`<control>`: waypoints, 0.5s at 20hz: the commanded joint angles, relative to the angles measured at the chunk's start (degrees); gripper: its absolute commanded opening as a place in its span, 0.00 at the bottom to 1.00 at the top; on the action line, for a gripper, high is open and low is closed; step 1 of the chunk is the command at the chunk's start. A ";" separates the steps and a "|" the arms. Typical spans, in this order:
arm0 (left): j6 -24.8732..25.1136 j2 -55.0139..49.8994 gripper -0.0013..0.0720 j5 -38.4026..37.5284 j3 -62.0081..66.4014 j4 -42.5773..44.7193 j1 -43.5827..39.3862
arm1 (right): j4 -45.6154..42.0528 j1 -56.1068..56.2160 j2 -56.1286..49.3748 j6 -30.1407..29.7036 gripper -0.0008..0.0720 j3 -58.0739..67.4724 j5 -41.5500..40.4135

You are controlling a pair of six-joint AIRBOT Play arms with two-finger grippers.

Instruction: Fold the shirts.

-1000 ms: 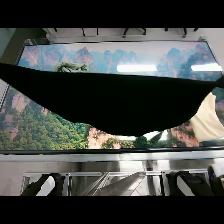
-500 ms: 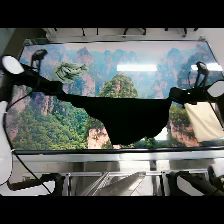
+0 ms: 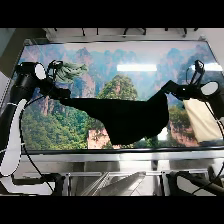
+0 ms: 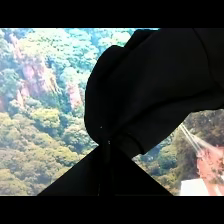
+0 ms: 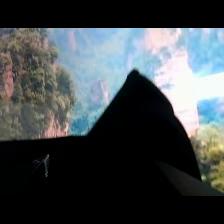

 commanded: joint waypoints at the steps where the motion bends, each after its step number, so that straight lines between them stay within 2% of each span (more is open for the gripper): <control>1: -0.20 -0.07 0.04 0.39 -0.04 0.68 -0.11 | 0.09 -1.88 5.64 -0.61 0.98 -2.99 21.09; 3: -0.24 -0.07 0.04 0.94 -0.04 0.57 -0.11 | 3.13 -0.76 16.13 0.92 0.98 -14.32 21.16; 6: -0.33 -0.07 0.04 1.03 -0.04 0.02 -0.09 | 12.74 2.19 31.85 7.61 0.97 -34.03 15.98; 8: -0.35 -0.07 0.04 1.20 -0.04 -3.02 0.52 | 19.28 6.10 38.38 12.17 0.97 -42.64 10.60; 10: -0.33 -0.07 0.04 1.16 -0.04 -4.46 0.70 | 20.00 11.91 40.61 17.00 0.97 -46.53 5.51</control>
